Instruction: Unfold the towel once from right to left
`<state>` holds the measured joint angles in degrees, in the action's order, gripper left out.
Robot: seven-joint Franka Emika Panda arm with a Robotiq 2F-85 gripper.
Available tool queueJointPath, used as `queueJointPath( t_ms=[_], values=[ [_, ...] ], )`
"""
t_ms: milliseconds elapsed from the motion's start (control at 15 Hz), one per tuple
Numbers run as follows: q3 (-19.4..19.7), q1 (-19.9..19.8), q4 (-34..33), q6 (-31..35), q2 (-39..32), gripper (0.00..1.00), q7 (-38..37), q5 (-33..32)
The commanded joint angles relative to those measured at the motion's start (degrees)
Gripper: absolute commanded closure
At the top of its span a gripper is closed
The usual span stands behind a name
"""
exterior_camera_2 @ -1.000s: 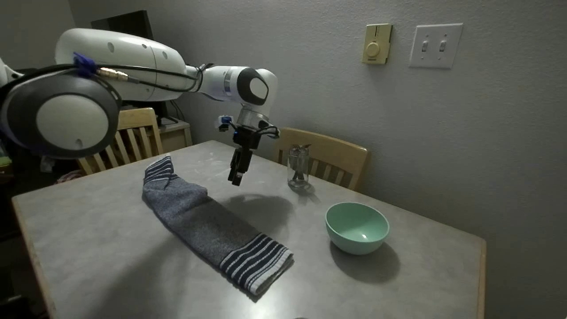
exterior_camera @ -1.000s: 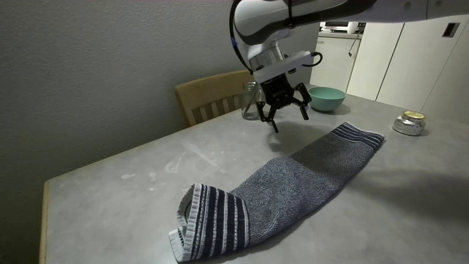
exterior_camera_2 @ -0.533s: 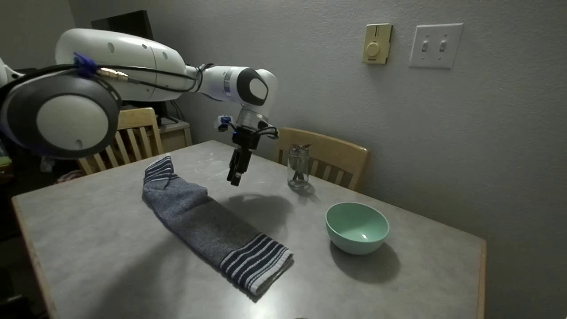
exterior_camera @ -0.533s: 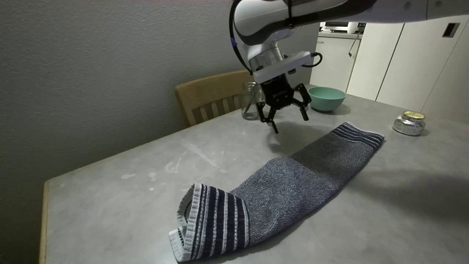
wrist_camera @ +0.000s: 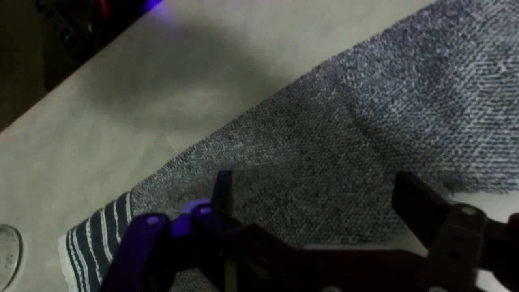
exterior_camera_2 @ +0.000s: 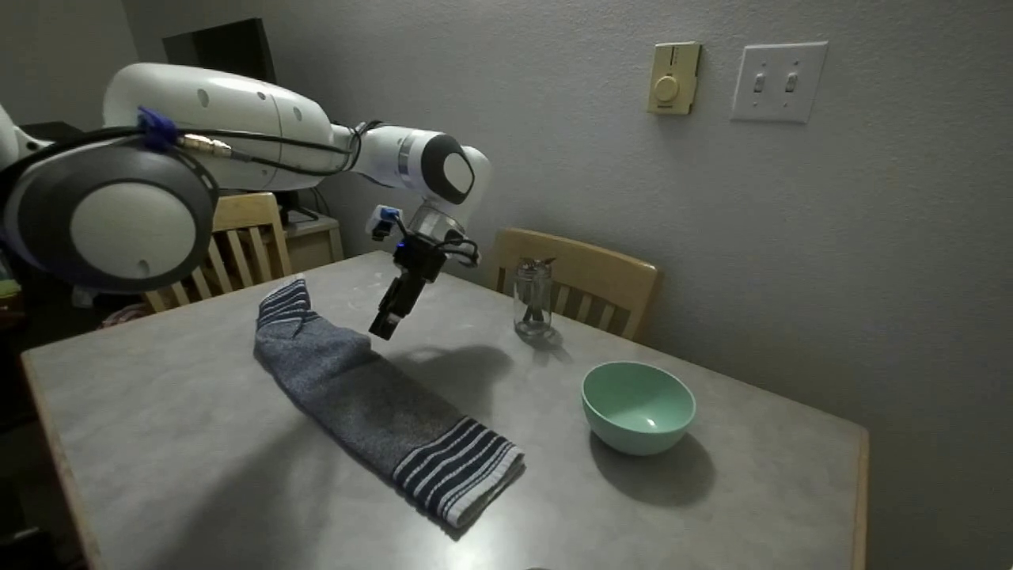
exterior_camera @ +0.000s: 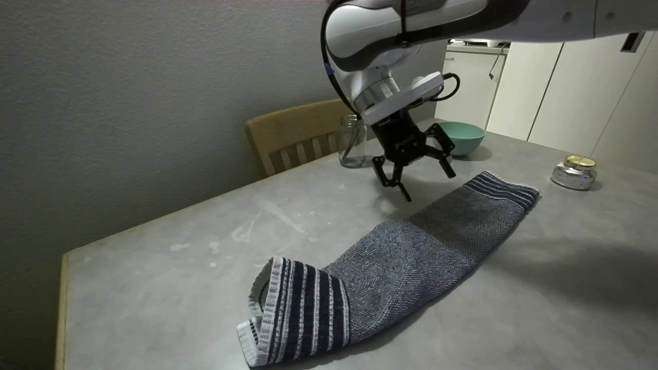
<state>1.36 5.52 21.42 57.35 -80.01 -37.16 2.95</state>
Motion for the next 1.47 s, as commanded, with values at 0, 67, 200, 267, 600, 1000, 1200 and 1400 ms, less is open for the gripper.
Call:
queueJointPath(
  t_ms=[0,67,200,267,600,1000,1200,1400],
  values=[
    [-1.0,-2.0,0.5,-8.8,-0.3,0.0,-4.5,2.7],
    [-1.0,-2.7,0.2,-11.5,-0.6,0.0,-6.3,3.5],
    [-1.1,-4.1,-0.1,-15.2,-1.2,0.0,-8.7,4.9],
    [-1.0,-4.9,-0.2,-16.6,-1.5,0.0,-9.2,5.4],
    [-0.6,-9.6,-1.5,-12.8,-4.6,0.0,-10.7,6.3],
    [-2.5,-16.3,2.2,-0.6,-4.7,0.0,-15.0,11.5],
    [-2.8,-16.7,2.8,1.7,-4.7,0.0,-16.7,11.9],
    [-3.4,-15.4,1.9,-0.5,-4.7,0.0,-20.0,12.1]
  ],
)
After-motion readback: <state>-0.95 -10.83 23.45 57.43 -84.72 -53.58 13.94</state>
